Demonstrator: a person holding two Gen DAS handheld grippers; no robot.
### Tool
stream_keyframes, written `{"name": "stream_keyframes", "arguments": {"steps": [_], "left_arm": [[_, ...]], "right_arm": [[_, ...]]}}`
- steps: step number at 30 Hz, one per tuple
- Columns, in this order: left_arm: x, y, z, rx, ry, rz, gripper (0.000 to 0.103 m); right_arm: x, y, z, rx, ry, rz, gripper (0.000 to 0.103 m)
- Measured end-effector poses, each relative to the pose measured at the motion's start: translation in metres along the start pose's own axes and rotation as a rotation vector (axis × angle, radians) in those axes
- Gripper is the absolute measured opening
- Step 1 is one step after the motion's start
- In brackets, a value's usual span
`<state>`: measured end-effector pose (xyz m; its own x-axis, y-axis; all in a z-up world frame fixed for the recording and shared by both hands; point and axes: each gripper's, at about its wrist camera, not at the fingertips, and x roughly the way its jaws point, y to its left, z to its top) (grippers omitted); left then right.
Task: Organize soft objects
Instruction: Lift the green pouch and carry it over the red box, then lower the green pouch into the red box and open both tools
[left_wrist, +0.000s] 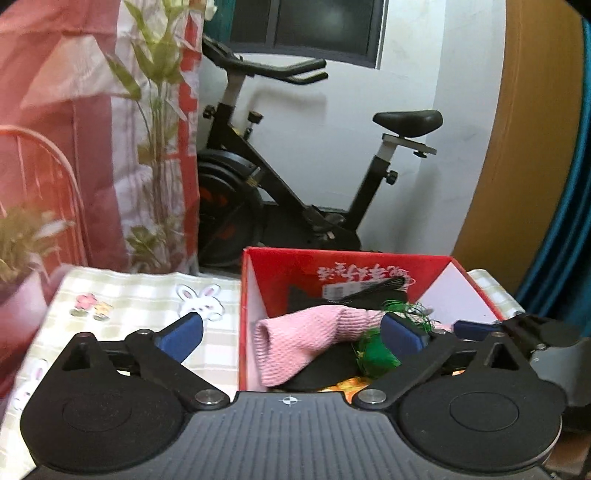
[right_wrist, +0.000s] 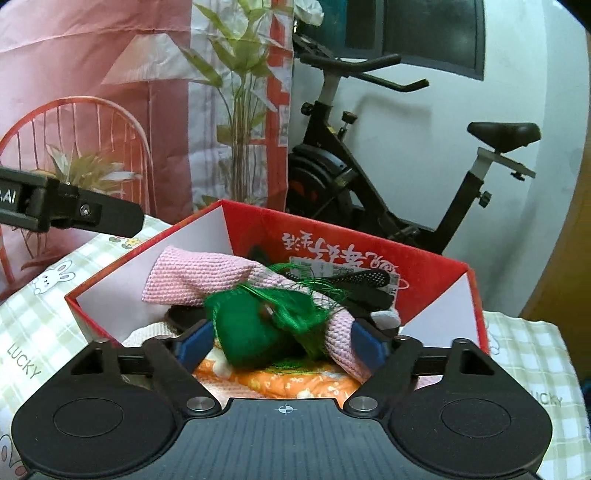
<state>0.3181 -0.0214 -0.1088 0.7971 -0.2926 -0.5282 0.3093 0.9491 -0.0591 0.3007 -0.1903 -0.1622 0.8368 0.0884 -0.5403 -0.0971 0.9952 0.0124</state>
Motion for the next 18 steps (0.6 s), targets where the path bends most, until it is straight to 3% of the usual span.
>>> {"name": "stream_keyframes", "arguments": {"steps": [6,11,18], "left_arm": [[-0.020,-0.002,0.000,0.014,-0.035,0.066,0.103],[-0.035,-0.007,0.001,0.023,-0.042,0.138,0.103],[-0.056,-0.008,0.004,0.026,-0.037,0.101,0.103]], "right_arm": [[-0.021,-0.003,0.006,0.035,-0.031,-0.035,0.102],[-0.042,-0.007,0.011,0.090,-0.052,-0.049,0.102],[-0.073,-0.013,0.016,0.157,-0.086,-0.067,0.103]]}}
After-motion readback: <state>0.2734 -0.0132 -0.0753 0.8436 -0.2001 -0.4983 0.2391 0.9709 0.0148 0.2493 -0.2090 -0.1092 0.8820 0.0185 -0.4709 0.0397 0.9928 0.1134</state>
